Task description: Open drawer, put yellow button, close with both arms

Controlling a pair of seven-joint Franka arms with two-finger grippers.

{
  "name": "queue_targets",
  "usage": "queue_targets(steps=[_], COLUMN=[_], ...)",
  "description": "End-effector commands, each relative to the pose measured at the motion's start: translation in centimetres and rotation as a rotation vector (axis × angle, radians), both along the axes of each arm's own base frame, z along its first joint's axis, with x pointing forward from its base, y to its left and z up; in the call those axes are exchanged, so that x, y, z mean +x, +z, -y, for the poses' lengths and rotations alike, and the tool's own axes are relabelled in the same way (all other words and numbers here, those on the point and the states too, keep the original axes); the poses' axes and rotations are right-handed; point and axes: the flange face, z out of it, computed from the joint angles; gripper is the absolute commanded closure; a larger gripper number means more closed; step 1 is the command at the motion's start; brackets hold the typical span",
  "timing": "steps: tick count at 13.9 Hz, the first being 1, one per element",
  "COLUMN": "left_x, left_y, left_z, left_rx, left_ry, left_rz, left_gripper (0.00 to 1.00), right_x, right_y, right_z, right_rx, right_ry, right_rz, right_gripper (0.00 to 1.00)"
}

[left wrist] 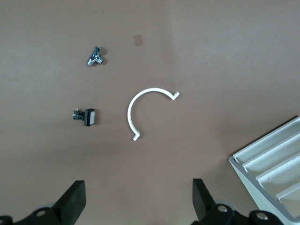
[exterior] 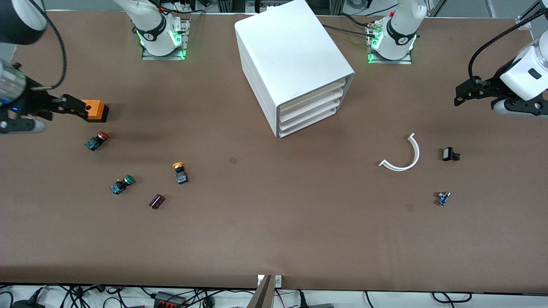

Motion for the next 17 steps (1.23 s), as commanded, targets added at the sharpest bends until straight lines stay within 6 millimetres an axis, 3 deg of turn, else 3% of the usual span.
queue_targets(steps=[1, 3, 5, 7, 10, 15, 17], left_x=[0.5, 0.6, 1.0, 1.5, 2.6, 3.1, 2.9], left_y=[-1.2, -2.7, -4.9, -6.5, -9.2, -16.4, -20.9], left_z=[1.1, 3.1, 5.3, 6.9, 7.4, 10.8, 11.8], left_rx=[-0.017, -0.018, -0.047, -0.192, -0.452, -0.793, -0.949], left_ry=[-0.028, -0.065, -0.099, -0.164, -0.243, -0.377, -0.433], left_rz=[-0.074, -0.123, -0.18, -0.211, -0.238, -0.37, -0.393], left_gripper=[0.0, 0.0, 0.0, 0.0, 0.0, 0.0, 0.0], right_x=[2.1, 3.4, 4.2, 4.9, 5.8, 6.7, 6.7], right_y=[-4.2, -7.6, -10.7, -14.2, -19.3, -27.0, -29.3], right_z=[-3.0, -5.1, -5.9, -8.1, -10.3, -13.5, -15.0], right_rx=[0.01, 0.043, 0.068, 0.064, 0.052, 0.043, 0.04], right_ry=[0.056, 0.074, 0.074, 0.107, 0.142, 0.225, 0.247], right_rz=[-0.021, -0.036, -0.067, -0.091, -0.1, -0.084, -0.07], right_gripper=[0.0, 0.0, 0.0, 0.0, 0.0, 0.0, 0.0])
